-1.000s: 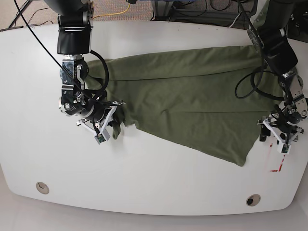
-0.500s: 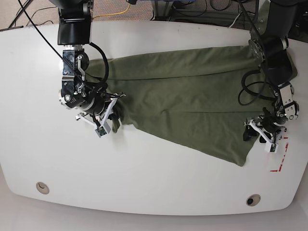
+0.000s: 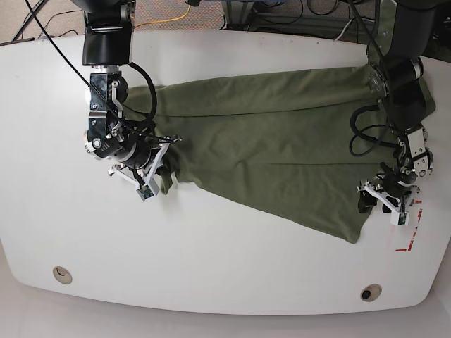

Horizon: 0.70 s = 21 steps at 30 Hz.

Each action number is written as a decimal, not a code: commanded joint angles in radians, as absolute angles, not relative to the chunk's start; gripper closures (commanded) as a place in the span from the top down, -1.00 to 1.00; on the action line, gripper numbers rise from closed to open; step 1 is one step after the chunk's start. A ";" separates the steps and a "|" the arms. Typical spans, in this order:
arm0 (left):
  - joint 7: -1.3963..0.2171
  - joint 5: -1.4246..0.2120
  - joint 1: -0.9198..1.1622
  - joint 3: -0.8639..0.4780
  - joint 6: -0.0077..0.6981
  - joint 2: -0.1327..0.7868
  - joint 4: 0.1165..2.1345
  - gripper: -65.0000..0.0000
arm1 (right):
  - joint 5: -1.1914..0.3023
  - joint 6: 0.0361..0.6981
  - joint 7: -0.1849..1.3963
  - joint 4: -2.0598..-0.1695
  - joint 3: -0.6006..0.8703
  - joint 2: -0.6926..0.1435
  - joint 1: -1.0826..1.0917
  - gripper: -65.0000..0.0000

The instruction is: Layout the t-shirt on the table in an organized manner, then fold the t-shirt properly

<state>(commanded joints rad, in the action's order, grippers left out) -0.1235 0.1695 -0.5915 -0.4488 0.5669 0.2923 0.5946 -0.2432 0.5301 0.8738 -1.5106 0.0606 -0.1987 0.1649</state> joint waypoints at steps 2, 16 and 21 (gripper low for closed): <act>-0.125 0.171 -0.601 -0.446 0.562 0.292 0.590 0.24 | -0.243 0.530 0.874 -1.511 0.061 -0.199 0.165 -0.98; -0.125 0.168 -0.648 -0.302 0.565 0.325 0.433 0.24 | -0.243 0.530 0.874 -1.511 0.061 -0.197 0.165 -0.98; -0.128 0.170 -0.648 -0.302 0.568 0.323 0.433 0.24 | -0.243 0.530 0.874 -1.511 0.061 -0.197 0.165 -0.98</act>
<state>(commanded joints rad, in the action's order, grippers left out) -0.1281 0.1695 -0.6483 -0.3015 0.5685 0.3230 0.4335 -0.2432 0.5301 0.8738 -1.5106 0.0606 -0.1972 0.1649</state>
